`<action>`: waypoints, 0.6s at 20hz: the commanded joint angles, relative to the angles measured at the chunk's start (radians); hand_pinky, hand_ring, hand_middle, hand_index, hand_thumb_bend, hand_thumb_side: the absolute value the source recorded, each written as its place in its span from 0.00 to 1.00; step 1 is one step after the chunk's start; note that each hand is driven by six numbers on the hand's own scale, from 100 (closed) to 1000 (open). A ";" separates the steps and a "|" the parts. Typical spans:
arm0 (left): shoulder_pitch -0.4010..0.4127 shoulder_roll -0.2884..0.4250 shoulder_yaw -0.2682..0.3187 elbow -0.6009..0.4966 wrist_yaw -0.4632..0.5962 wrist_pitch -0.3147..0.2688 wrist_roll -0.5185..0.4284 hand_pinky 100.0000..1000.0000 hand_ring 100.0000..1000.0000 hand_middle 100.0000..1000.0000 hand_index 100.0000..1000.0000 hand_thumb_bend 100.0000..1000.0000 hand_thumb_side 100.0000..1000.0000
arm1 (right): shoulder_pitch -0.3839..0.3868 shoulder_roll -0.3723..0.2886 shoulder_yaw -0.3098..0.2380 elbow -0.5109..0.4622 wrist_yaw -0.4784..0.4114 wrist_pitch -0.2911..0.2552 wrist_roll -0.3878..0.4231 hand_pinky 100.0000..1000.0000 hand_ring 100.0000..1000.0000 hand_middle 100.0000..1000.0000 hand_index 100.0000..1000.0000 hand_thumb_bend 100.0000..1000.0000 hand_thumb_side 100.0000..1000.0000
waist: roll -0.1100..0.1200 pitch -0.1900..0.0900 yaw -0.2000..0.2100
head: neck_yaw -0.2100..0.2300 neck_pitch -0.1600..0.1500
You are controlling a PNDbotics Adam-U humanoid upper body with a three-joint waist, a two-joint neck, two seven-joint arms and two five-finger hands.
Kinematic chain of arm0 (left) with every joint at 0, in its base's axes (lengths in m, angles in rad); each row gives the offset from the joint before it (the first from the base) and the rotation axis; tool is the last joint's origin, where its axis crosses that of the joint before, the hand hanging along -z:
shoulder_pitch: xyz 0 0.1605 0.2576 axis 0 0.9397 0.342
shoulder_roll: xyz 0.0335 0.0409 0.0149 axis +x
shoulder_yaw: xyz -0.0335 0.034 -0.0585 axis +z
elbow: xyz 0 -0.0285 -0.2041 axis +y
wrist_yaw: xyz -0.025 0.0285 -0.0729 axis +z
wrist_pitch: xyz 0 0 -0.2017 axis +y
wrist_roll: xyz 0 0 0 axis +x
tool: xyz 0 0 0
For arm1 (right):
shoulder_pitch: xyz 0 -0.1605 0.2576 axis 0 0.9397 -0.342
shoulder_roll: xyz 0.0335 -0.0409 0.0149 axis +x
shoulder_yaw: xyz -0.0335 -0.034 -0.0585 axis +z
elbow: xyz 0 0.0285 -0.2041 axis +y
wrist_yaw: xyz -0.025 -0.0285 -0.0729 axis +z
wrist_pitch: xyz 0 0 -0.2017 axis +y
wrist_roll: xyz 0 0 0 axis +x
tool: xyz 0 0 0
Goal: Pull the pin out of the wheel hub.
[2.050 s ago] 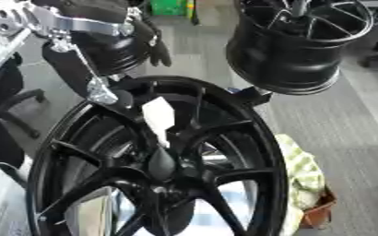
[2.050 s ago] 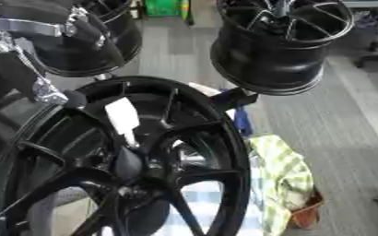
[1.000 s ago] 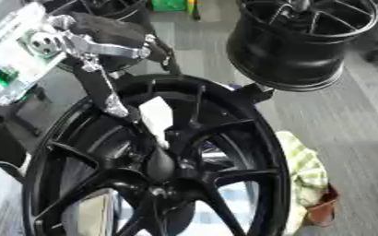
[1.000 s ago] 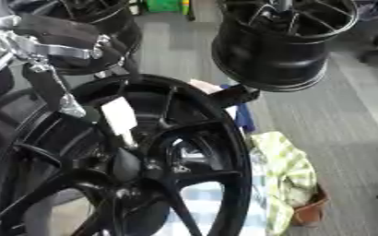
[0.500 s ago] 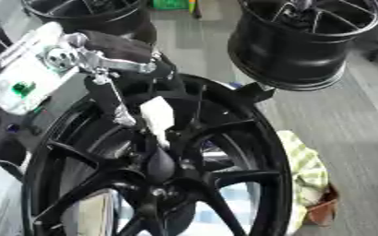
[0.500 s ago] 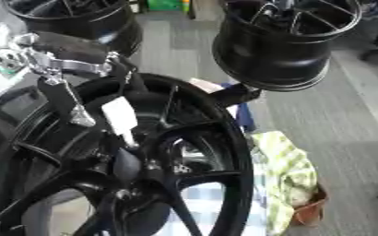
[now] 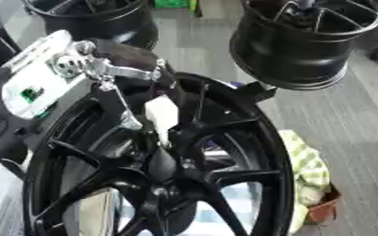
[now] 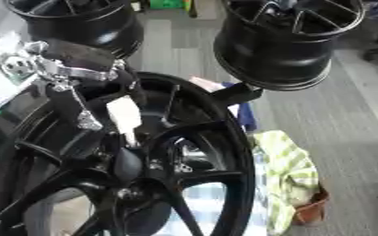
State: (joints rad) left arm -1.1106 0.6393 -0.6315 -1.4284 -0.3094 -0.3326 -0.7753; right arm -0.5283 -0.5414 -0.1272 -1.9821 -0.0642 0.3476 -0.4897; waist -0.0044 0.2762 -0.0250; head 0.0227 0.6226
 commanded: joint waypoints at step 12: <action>-0.021 -0.003 0.005 0.013 -0.017 -0.130 -0.132 0.70 0.56 0.31 0.52 0.09 0.00 | -0.011 -0.010 -0.013 -0.018 -0.018 -0.003 -0.022 0.74 0.54 0.52 0.68 0.33 0.21 | -0.001 -0.017 -0.003 | 0.003 -0.008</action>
State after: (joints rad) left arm -1.1160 0.6313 -0.6340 -1.4166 -0.3246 -0.3322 -0.7757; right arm -0.5278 -0.5385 -0.1292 -1.9821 -0.0732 0.3455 -0.5062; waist -0.0042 0.2762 -0.0259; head 0.0233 0.6226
